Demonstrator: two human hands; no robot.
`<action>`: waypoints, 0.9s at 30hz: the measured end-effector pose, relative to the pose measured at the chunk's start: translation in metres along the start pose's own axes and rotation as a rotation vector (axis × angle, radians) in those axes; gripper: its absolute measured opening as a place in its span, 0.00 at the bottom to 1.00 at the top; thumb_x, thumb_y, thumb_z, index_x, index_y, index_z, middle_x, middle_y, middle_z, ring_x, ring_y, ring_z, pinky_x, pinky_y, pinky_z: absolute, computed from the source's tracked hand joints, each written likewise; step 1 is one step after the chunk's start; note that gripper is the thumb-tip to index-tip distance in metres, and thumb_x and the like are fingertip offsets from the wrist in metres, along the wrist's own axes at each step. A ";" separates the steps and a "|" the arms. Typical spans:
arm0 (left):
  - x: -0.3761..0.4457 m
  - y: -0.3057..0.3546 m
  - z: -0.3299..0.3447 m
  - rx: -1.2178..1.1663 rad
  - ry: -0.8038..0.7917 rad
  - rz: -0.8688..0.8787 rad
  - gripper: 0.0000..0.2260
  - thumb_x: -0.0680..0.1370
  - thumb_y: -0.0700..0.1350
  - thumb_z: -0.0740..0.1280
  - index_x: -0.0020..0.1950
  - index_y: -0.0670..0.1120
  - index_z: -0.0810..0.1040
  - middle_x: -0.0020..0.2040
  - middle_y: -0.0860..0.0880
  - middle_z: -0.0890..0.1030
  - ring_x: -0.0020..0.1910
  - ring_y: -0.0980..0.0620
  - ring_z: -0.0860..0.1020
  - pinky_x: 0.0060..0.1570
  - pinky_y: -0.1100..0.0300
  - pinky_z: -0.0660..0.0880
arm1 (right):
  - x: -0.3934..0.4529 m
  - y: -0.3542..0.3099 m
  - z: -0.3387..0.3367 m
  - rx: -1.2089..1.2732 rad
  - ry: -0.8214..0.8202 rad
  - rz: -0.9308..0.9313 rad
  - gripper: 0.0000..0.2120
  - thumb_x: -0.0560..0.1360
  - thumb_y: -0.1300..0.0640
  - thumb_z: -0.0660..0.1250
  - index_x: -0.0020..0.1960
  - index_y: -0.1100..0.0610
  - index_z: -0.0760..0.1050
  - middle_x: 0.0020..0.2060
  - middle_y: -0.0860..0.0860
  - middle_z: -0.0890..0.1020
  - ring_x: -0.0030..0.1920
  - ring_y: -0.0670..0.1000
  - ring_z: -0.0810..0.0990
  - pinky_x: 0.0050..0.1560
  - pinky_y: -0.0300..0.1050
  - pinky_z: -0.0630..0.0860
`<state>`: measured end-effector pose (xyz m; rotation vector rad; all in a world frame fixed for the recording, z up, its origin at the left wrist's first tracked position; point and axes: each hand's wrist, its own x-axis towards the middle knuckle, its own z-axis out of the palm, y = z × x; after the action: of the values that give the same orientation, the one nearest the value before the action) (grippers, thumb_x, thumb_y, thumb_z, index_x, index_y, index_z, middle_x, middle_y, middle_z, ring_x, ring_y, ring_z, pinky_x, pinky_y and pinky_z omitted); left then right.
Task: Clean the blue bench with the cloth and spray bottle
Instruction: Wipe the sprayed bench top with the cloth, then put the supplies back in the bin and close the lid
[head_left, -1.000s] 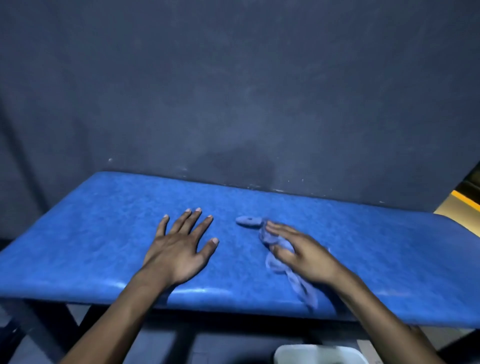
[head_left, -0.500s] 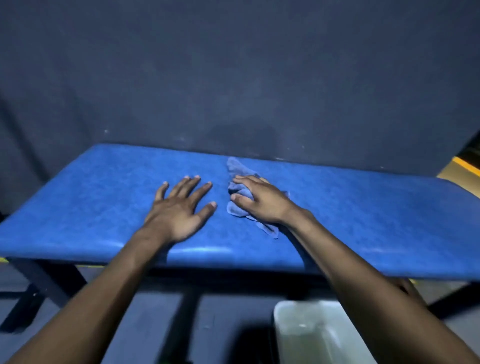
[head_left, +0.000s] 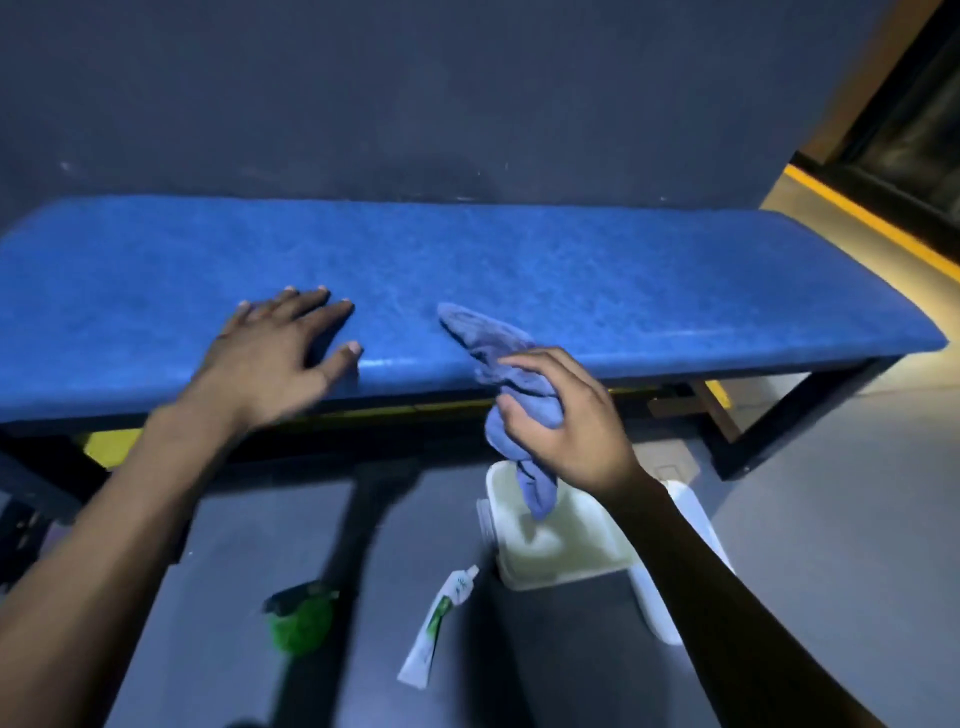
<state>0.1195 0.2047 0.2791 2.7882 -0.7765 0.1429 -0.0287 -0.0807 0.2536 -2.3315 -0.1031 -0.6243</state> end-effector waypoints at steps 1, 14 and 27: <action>-0.020 0.015 0.006 -0.048 0.101 0.120 0.28 0.78 0.64 0.54 0.75 0.55 0.69 0.77 0.50 0.70 0.77 0.46 0.66 0.74 0.44 0.62 | -0.016 0.012 0.001 0.006 0.048 0.005 0.13 0.75 0.54 0.72 0.59 0.50 0.79 0.55 0.44 0.80 0.60 0.45 0.79 0.61 0.40 0.72; -0.141 -0.034 0.136 -0.230 -0.142 0.103 0.27 0.77 0.64 0.64 0.75 0.63 0.63 0.74 0.59 0.68 0.71 0.55 0.69 0.67 0.57 0.69 | -0.114 0.204 0.094 -0.404 -0.335 0.332 0.18 0.76 0.41 0.63 0.61 0.48 0.75 0.60 0.49 0.80 0.61 0.52 0.77 0.60 0.51 0.75; -0.175 -0.074 0.210 -0.011 -0.650 -0.025 0.04 0.82 0.52 0.61 0.50 0.60 0.66 0.49 0.48 0.83 0.49 0.46 0.81 0.47 0.54 0.74 | -0.105 0.205 0.078 -0.305 -0.146 0.400 0.19 0.82 0.42 0.56 0.62 0.52 0.76 0.59 0.51 0.80 0.60 0.52 0.78 0.62 0.47 0.72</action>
<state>0.0146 0.2986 0.0334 2.8355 -0.8576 -0.8028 -0.0392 -0.1719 0.0282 -2.5851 0.4099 -0.2833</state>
